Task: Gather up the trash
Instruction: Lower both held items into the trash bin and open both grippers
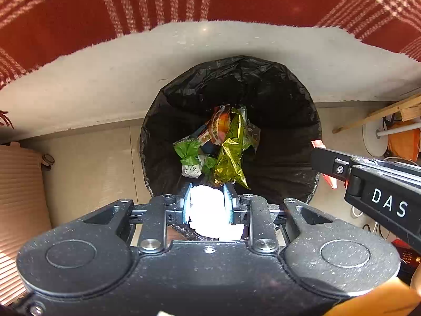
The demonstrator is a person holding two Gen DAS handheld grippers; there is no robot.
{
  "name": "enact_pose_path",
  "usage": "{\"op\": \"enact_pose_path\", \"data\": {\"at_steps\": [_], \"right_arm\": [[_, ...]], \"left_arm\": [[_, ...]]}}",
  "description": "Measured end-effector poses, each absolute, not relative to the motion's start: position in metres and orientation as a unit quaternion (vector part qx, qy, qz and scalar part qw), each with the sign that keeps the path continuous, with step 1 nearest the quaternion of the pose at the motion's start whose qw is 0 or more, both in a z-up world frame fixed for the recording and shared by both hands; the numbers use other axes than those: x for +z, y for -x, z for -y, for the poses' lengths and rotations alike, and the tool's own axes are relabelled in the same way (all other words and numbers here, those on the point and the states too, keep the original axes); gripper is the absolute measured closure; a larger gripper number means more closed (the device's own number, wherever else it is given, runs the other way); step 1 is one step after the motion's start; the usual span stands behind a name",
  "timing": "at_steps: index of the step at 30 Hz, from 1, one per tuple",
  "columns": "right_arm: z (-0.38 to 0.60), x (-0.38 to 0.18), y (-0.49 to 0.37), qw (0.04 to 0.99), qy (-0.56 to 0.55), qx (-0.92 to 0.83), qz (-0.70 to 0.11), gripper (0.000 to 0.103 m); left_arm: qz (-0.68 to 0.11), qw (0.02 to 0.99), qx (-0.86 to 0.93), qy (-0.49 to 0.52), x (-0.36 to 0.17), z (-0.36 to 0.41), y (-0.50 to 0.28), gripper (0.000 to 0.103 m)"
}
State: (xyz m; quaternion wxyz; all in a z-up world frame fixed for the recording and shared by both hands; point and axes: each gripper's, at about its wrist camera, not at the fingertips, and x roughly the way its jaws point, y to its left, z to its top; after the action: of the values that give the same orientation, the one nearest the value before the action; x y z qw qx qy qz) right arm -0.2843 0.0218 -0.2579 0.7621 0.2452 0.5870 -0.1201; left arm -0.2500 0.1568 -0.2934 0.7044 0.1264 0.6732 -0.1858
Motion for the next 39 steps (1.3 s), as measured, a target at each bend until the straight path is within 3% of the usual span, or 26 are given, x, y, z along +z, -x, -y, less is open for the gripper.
{"op": "enact_pose_path", "data": {"at_steps": [5,8,14,21,39], "right_arm": [[-0.023,-0.263,0.281,0.759,-0.247,-0.12,-0.59,0.088],[-0.024,-0.262,0.277,0.759,-0.247,-0.119,-0.59,0.081],[-0.022,-0.256,0.275,0.762,-0.249,-0.119,-0.586,0.062],[-0.02,-0.252,0.273,0.763,-0.252,-0.121,-0.583,0.057],[-0.023,-0.205,0.264,0.783,-0.239,-0.121,-0.562,0.052]], "left_arm": [[-0.676,0.704,-0.179,-0.125,-0.299,-0.159,0.245,0.078],[-0.676,0.705,-0.174,-0.127,-0.3,-0.158,0.243,0.076],[-0.673,0.708,-0.171,-0.129,-0.296,-0.158,0.241,0.057],[-0.67,0.711,-0.17,-0.13,-0.289,-0.159,0.238,0.05],[-0.645,0.735,-0.174,-0.12,-0.23,-0.167,0.234,0.047]]}}
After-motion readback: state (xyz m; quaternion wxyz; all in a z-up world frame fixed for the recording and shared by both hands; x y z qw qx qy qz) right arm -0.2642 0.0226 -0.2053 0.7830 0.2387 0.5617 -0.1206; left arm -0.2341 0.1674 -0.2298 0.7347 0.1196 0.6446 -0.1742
